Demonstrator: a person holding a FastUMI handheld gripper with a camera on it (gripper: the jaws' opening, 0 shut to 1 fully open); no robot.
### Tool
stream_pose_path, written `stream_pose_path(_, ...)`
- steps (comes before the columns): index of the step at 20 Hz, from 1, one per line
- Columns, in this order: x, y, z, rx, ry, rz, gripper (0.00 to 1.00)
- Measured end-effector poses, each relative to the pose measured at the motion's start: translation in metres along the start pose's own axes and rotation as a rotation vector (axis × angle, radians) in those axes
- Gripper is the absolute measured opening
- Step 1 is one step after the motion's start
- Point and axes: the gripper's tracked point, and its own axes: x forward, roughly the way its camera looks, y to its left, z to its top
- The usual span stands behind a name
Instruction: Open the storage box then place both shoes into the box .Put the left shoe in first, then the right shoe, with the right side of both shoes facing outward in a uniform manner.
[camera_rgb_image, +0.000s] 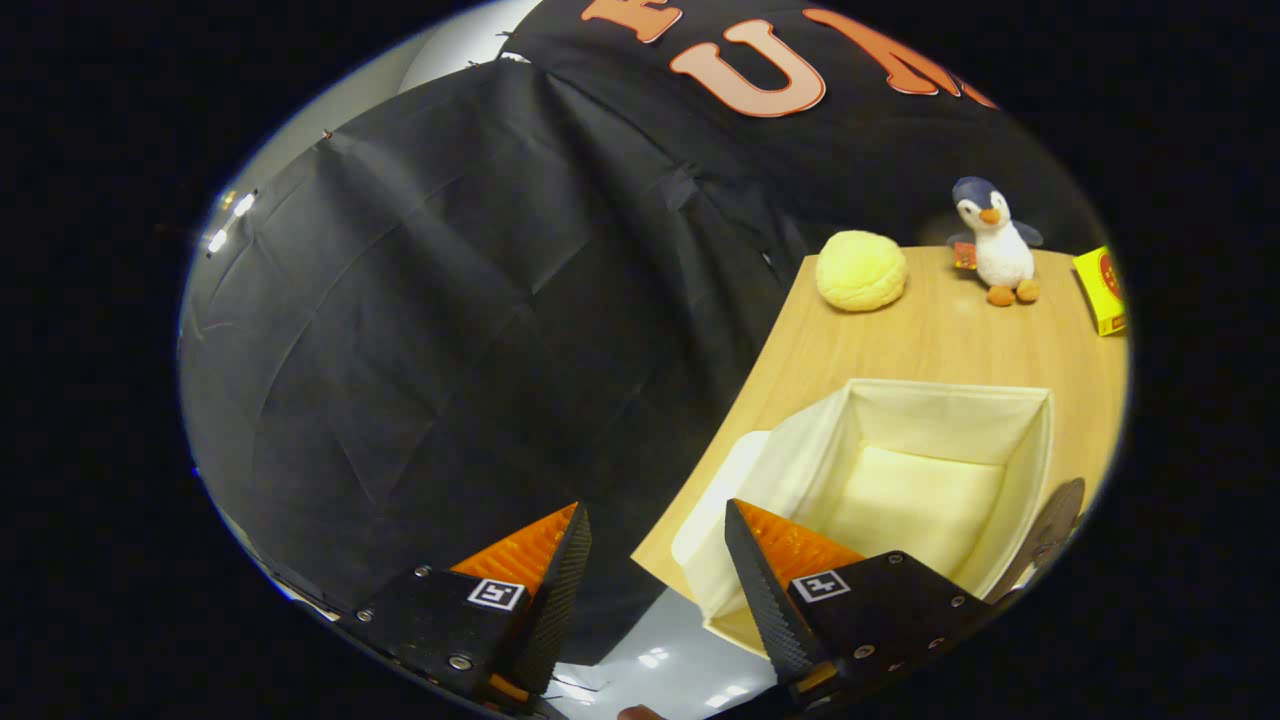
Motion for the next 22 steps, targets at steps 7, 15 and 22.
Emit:
stream_pose_path(7, -0.083, -0.123, -0.008, -0.146, -0.067, -0.217, 0.85)
stream_pose_path(15, -0.149, -0.259, -0.057, -0.12, -0.029, -0.477, 0.85)
stream_pose_path(22, -0.163, -0.315, -0.116, -0.085, 0.076, -0.549, 0.8)
